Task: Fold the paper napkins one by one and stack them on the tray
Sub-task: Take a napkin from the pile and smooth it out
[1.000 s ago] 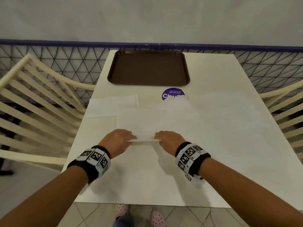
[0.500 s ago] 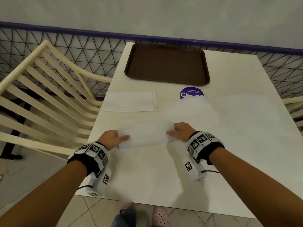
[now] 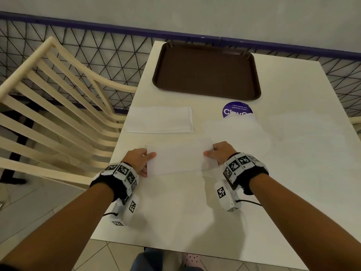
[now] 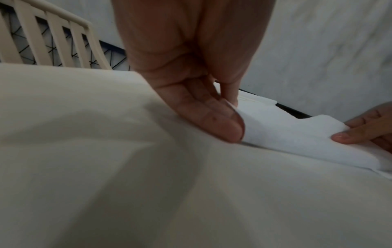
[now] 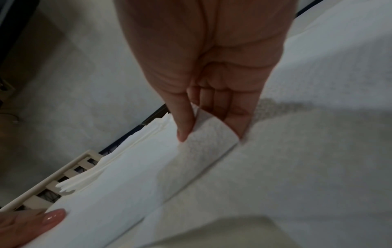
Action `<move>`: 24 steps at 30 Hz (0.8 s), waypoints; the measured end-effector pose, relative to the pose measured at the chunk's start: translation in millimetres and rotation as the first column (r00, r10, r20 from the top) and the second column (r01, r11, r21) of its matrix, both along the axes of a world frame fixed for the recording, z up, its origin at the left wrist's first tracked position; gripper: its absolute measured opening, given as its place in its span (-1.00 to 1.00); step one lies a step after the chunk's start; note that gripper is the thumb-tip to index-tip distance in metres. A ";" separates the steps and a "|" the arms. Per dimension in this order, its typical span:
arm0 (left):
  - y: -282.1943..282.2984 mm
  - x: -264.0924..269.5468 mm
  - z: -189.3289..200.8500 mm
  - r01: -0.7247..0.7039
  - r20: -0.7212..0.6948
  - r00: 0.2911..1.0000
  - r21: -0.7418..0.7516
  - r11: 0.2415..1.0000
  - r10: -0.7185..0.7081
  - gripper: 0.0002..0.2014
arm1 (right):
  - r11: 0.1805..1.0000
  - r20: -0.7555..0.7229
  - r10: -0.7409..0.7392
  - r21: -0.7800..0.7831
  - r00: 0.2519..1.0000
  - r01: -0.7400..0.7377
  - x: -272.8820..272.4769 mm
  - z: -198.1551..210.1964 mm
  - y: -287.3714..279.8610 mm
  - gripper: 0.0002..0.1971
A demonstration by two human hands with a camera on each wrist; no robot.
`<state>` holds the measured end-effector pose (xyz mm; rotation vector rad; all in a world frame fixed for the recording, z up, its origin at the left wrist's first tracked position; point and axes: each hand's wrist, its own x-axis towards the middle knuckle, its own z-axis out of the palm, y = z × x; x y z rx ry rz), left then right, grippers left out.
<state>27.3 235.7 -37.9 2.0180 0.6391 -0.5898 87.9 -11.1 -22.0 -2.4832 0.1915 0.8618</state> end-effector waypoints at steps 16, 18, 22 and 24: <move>-18.7 5.2 16.6 0.230 0.016 0.960 0.522 0.821 -0.279 -0.68 | 0.999 0.020 0.005 -0.034 1.000 -0.005 2.0 -2.0 4.8 -0.60; -28.1 5.7 19.8 0.312 0.052 0.882 0.681 0.662 -0.469 -0.63 | 0.999 0.022 0.006 -0.037 1.000 -0.005 2.0 -1.1 5.7 -0.57; -54.6 2.6 19.0 0.420 0.100 0.695 0.747 0.515 -0.712 -0.68 | 0.998 0.050 0.015 -0.063 0.999 -0.012 0.4 1.8 7.4 -0.47; -66.4 -2.0 16.6 0.474 0.097 0.683 0.695 0.540 -0.724 -0.69 | 0.997 0.051 0.029 -0.067 0.998 -0.026 0.9 1.1 7.3 -0.48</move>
